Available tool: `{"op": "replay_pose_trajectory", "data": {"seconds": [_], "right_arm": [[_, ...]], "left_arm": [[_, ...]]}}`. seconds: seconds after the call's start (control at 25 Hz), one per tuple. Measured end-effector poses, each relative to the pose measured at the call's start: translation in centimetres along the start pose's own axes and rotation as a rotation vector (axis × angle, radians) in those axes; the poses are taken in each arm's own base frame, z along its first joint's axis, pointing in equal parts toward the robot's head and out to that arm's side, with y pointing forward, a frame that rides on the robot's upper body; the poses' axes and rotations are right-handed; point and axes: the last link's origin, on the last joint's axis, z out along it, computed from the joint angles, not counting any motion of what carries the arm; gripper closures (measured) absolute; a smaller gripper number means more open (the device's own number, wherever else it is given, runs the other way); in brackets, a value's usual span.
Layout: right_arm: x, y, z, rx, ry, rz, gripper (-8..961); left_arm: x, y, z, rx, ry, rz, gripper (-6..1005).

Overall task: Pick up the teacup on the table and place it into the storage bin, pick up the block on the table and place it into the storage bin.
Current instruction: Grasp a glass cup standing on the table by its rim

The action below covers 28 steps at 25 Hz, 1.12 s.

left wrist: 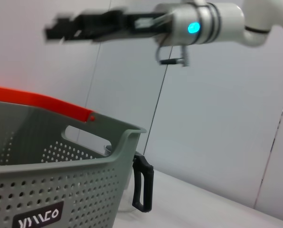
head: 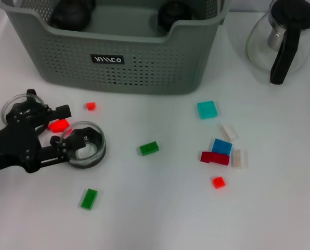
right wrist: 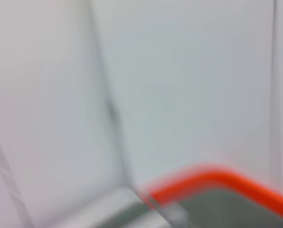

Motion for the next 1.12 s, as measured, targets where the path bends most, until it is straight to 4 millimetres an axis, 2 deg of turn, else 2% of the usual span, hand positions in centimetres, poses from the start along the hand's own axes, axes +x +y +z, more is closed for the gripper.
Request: {"op": "replay_pose_trajectory", "data": {"seconds": [0.12, 0.28, 0.4, 0.52, 0.68, 0.8, 0.96, 1.12], "right_arm": [[1.1, 1.1, -3.7, -0.174, -0.172, 0.002, 236], [4.8, 2.6, -8.6, -0.342, -0.278, -0.062, 193], [8.8, 3.5, -11.3, -0.401, -0.233, -0.123, 193], [13.2, 4.1, -13.5, -0.432, -0.096, -0.132, 192], [16.9, 4.1, -14.9, -0.429, 0.102, -0.071, 192], [18.1, 3.9, -15.1, -0.421, 0.202, -0.04, 192], [18.0, 3.7, -14.4, -0.425, 0.265, -0.049, 192], [17.2, 3.6, -13.4, -0.427, 0.271, -0.075, 192]], "left_arm": [[0.1, -0.1, -0.1, 0.009, 0.008, 0.0, 172], [0.2, -0.2, -0.3, 0.02, 0.013, 0.003, 172], [0.3, -0.4, -0.5, 0.025, 0.01, 0.007, 172], [0.3, -0.4, -0.7, 0.028, 0.007, 0.007, 172], [0.5, -0.6, -1.1, 0.032, -0.016, 0.001, 171], [1.3, -0.9, -2.2, 0.038, -0.063, -0.067, 171], [4.1, -1.2, -3.6, 0.026, -0.191, -0.2, 171], [7.3, -2.4, -3.9, 0.124, -0.37, -0.275, 171]]}}
